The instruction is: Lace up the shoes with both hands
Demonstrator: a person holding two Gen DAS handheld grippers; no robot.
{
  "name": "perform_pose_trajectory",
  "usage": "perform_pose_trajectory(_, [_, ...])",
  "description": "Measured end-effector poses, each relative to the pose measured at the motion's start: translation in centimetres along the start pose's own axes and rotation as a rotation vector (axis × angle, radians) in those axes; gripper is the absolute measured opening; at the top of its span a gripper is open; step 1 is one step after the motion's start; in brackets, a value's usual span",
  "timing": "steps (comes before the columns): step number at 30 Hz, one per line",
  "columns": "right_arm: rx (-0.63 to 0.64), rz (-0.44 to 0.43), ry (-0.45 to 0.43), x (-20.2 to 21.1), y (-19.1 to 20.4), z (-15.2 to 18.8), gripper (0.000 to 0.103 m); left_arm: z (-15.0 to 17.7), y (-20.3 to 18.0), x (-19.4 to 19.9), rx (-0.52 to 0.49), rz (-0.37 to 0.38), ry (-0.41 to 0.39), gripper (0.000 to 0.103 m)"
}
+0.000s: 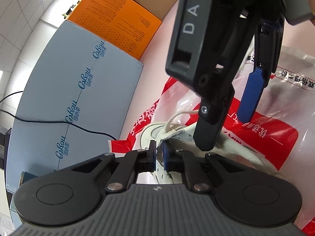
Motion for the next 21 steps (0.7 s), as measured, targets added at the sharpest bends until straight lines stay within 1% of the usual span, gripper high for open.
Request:
perform_pose_trajectory(4, [0.019,0.028,-0.004,-0.1,-0.2,-0.1,0.059,0.2,0.2,0.3,0.023,-0.008,-0.004,0.005])
perform_pose_trajectory(5, [0.021,0.034,-0.003,-0.1,-0.2,-0.1,0.06,0.2,0.0,0.3,0.014,-0.012,-0.005,0.005])
perform_pose_trajectory(9, [0.04,0.052,0.002,-0.2,-0.3,0.0,0.062,-0.1,-0.8,1.0,-0.111,-0.061,-0.018,0.005])
perform_pose_trajectory(12, [0.042,0.061,-0.003,-0.1,-0.4,0.0,0.062,0.0,-0.3,0.9,-0.065,-0.045,-0.011,0.004])
perform_pose_trajectory(13, [0.039,0.064,-0.005,-0.1,-0.5,0.0,0.062,0.0,-0.1,0.9,-0.049,-0.051,-0.007,0.0])
perform_pose_trajectory(15, [0.033,0.068,-0.007,-0.1,-0.7,-0.1,0.062,0.2,1.3,1.0,0.031,-0.07,0.003,0.0])
perform_pose_trajectory(17, [0.033,0.068,-0.007,-0.1,-0.6,0.0,0.062,0.5,2.9,0.9,0.132,-0.064,0.015,0.0])
perform_pose_trajectory(19, [0.036,0.067,-0.005,-0.2,-0.5,0.0,0.062,0.8,3.3,0.9,0.141,-0.041,0.015,0.0])
perform_pose_trajectory(20, [0.036,0.066,-0.004,-0.2,-0.5,0.0,0.062,0.9,2.9,1.0,0.136,-0.003,0.006,0.0])
perform_pose_trajectory(21, [0.036,0.065,-0.002,-0.2,-0.5,0.0,0.062,0.7,2.5,1.2,0.118,0.02,-0.005,0.001])
Point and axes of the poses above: each gripper's, at about its wrist camera, not at the fingertips, and x roughly against the way its jaws point, y to its left, z to its underside, the point moved 10 cm from there along -x, roughly the way its jaws point, and after that the axes turned 4 degrees about y, right-handed, at the moved point
